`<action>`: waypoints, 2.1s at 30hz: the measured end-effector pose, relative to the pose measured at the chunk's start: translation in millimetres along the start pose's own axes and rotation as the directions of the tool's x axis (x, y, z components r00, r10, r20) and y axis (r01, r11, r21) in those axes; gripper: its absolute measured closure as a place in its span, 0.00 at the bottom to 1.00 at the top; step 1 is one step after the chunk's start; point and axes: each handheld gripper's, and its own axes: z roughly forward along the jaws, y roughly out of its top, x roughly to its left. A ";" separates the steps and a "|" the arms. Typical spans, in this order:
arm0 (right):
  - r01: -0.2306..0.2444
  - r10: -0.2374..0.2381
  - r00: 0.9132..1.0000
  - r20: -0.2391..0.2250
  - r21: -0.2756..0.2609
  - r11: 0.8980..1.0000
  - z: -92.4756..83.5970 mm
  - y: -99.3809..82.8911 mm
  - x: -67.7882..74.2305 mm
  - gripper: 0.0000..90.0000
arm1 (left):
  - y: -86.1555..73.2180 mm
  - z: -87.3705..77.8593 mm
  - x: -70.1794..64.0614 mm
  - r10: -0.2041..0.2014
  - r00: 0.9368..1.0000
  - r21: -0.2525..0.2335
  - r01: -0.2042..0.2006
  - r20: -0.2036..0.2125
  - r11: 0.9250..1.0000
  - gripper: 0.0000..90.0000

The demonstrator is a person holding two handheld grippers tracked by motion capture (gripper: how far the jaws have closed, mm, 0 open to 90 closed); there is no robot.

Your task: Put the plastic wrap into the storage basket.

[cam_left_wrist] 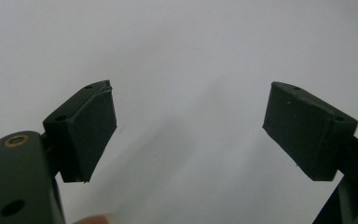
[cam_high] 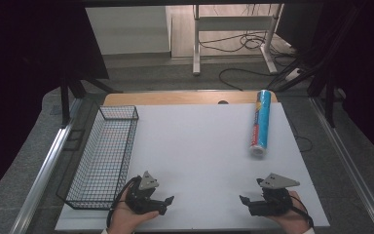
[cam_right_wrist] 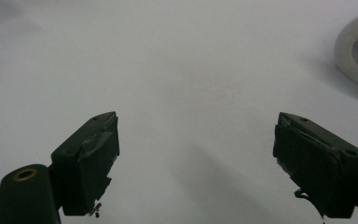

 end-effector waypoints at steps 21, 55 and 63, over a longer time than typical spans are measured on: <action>-0.019 0.019 0.999 -0.033 -0.013 1.000 -0.4 6.7 5.6 0.22 | -2.9 -1.5 -0.6 0.010 1.000 0.007 -0.010 -0.009 1.000 0.19; -0.052 0.052 0.999 0.016 0.009 0.999 5.2 100.2 -22.4 0.22 | -2.9 -4.2 3.7 0.006 1.000 0.001 -0.006 -0.009 1.000 0.19; -0.078 0.077 0.995 0.063 0.008 0.997 7.8 116.7 -42.9 0.22 | -3.1 -4.4 4.9 0.006 1.000 0.005 -0.005 -0.010 1.000 0.19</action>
